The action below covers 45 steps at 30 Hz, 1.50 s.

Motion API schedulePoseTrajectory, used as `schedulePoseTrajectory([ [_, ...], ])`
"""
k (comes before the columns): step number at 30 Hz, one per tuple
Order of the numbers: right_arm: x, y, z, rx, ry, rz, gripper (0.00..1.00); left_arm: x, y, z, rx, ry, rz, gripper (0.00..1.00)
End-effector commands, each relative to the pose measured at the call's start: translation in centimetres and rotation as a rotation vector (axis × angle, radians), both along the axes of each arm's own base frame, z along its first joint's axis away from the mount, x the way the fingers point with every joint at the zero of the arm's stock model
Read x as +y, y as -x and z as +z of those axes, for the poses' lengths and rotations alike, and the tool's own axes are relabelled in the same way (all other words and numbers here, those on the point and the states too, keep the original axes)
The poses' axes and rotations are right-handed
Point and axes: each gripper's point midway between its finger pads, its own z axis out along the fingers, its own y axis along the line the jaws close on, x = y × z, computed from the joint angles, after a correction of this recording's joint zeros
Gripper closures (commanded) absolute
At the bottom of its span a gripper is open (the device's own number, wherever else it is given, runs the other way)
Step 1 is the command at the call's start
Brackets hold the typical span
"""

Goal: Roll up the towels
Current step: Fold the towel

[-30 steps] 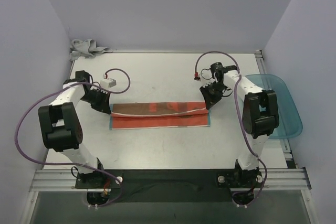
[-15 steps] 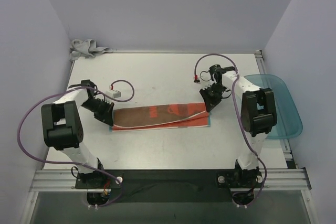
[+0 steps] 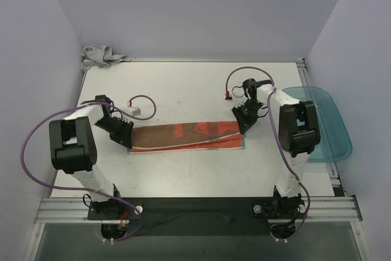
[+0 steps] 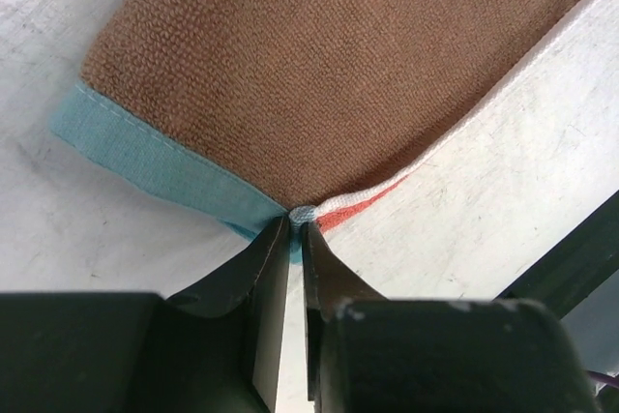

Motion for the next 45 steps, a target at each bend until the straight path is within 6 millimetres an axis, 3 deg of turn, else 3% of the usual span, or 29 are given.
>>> schedulePoseTrajectory([
  [1, 0.1, 1.1, 2.8, -0.025, -0.032, 0.02, 1.0, 0.1, -0.5, 1.2, -0.073, -0.004, -0.019, 0.79],
  [4, 0.3, 0.9, 4.0, -0.055, -0.048, 0.015, 1.0, -0.1, -0.6, 1.3, -0.073, 0.002, -0.01, 0.83],
  [7, 0.5, 0.7, 5.7, -0.081, -0.062, 0.012, 1.0, -0.1, -0.5, 1.2, -0.061, 0.002, -0.003, 0.93],
  [11, 0.9, 1.9, 7.3, -0.072, -0.095, 0.023, 1.0, 0.1, -0.7, 1.1, -0.063, -0.006, 0.001, 0.98],
  [19, 1.5, 5.5, 2.7, 0.096, -0.065, 0.076, 1.0, 0.0, -1.0, 1.0, -0.052, 0.0, 0.016, 0.99],
  [23, 1.6, 6.0, 1.5, 0.131, -0.053, 0.092, 1.0, 0.1, -0.9, 1.1, -0.054, 0.004, 0.026, 0.9],
  [24, 1.5, 6.1, 1.6, 0.134, -0.056, 0.094, 0.94, 0.1, -1.0, 1.4, -0.066, 0.009, 0.027, 0.87],
  [25, 1.7, 6.3, 1.9, 0.136, -0.076, 0.098, 0.87, 0.1, -1.0, 1.6, -0.068, 0.014, 0.029, 0.75],
  [28, 2.0, 7.5, 3.9, 0.142, -0.137, 0.118, 0.67, -0.1, -1.1, 3.1, -0.083, 0.077, 0.033, 0.61],
  [32, 2.2, 7.9, 7.5, 0.109, -0.23, 0.123, 0.61, -0.5, -1.4, 5.8, -0.136, 0.156, 0.019, 0.52],
  [37, 2.6, 5.6, 9.9, 0.07, -0.29, 0.028, 0.61, -0.6, -2.9, 8.4, -0.231, 0.164, 0.03, 0.51],
  [40, 2.5, 3.4, 7.1, 0.113, -0.222, -0.091, 0.73, -0.3, -4.5, 8.2, -0.239, 0.14, 0.069, 0.51],
  [45, 2.1, 1.3, 3.9, 0.124, -0.14, -0.217, 0.78, 0.3, -6.3, 6.4, -0.223, 0.094, 0.145, 0.51],
])
